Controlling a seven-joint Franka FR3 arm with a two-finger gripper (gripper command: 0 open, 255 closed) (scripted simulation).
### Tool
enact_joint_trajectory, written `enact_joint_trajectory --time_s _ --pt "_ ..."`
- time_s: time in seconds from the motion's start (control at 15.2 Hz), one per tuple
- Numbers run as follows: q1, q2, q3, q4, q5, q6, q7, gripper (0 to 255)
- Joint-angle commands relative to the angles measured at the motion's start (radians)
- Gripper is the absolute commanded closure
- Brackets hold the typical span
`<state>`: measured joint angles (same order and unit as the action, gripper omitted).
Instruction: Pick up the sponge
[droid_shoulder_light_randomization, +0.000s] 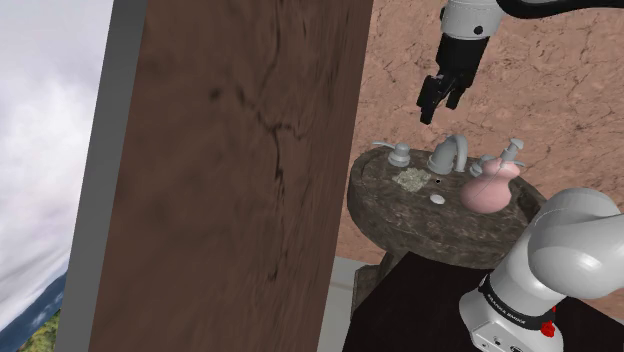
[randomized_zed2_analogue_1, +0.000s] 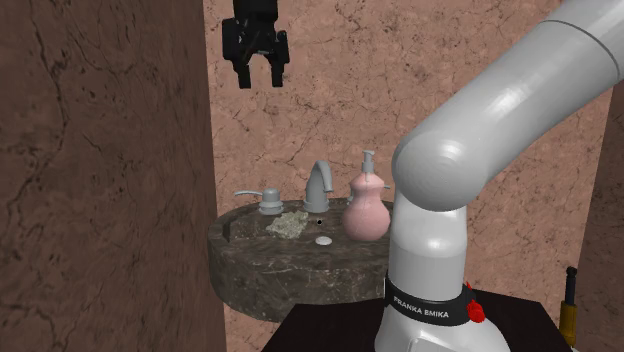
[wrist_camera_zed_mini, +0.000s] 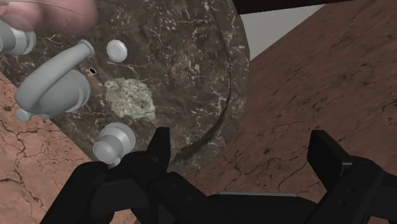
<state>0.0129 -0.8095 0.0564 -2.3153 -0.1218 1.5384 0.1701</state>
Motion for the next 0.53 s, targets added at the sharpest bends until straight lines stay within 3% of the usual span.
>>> enact_joint_trajectory --time_s 0.0,0.46 --pt "0.000 0.000 0.000 0.000 0.000 0.000 0.000 0" --pt "-0.031 -0.037 -0.130 -0.198 -0.090 0.200 -0.122 0"
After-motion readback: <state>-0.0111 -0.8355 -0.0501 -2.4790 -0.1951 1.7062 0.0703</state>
